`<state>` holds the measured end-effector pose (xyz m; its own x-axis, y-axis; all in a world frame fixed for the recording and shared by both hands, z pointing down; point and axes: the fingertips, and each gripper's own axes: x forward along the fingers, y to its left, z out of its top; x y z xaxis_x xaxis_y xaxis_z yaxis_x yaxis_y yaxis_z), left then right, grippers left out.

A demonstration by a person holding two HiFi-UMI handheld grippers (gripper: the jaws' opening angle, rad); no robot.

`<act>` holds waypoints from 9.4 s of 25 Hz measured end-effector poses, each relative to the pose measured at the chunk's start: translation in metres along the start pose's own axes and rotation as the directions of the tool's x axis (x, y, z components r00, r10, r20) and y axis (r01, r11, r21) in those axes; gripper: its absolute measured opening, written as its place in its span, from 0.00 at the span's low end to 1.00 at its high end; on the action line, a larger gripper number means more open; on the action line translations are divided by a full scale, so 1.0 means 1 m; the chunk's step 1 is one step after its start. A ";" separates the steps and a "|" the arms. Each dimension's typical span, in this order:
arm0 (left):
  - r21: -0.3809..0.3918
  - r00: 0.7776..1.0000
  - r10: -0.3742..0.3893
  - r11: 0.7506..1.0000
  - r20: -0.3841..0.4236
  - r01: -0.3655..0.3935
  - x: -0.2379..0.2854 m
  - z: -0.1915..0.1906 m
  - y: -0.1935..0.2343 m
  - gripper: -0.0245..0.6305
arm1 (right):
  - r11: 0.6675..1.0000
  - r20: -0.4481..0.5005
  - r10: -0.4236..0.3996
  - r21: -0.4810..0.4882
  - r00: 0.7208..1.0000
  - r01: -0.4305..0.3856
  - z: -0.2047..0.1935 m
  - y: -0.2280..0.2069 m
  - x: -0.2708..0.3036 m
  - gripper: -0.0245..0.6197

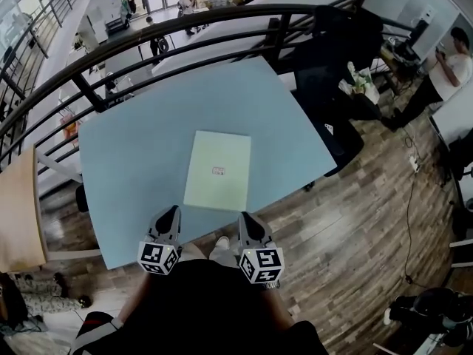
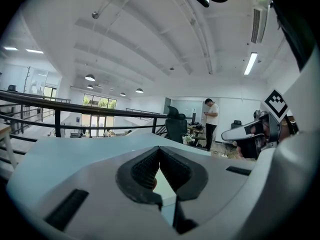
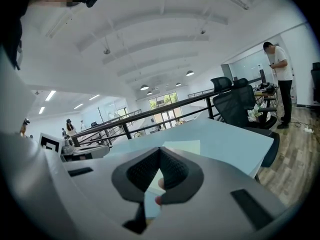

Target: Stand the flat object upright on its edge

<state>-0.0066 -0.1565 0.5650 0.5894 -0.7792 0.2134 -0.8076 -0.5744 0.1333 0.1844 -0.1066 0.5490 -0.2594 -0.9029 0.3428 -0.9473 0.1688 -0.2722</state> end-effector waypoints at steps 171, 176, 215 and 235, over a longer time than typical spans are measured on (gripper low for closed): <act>-0.060 0.932 -0.266 0.964 -0.247 0.259 0.082 -0.094 0.005 0.53 | 0.992 -0.277 0.063 -0.091 0.959 -0.091 -0.087 -0.057 0.087 0.55; -0.046 0.938 -0.266 0.964 -0.224 0.262 0.082 -0.081 0.005 0.53 | 0.989 -0.265 0.068 -0.107 0.962 -0.099 -0.075 -0.054 0.085 0.55; -0.015 0.955 -0.272 0.962 -0.121 0.273 0.059 -0.020 0.001 0.53 | 0.989 -0.162 0.066 -0.120 0.985 -0.086 -0.017 -0.032 0.069 0.55; 0.010 0.970 -0.233 0.972 -0.070 0.235 0.041 0.008 0.007 0.53 | 0.982 -0.114 0.112 -0.138 0.987 -0.127 0.007 -0.009 0.060 0.55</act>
<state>0.0115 -0.1943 0.5668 0.7587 -0.6040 0.2440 -0.6466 -0.7437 0.1699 0.1789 -0.1652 0.5653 -0.3831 -0.8274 0.4106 -0.9235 0.3351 -0.1865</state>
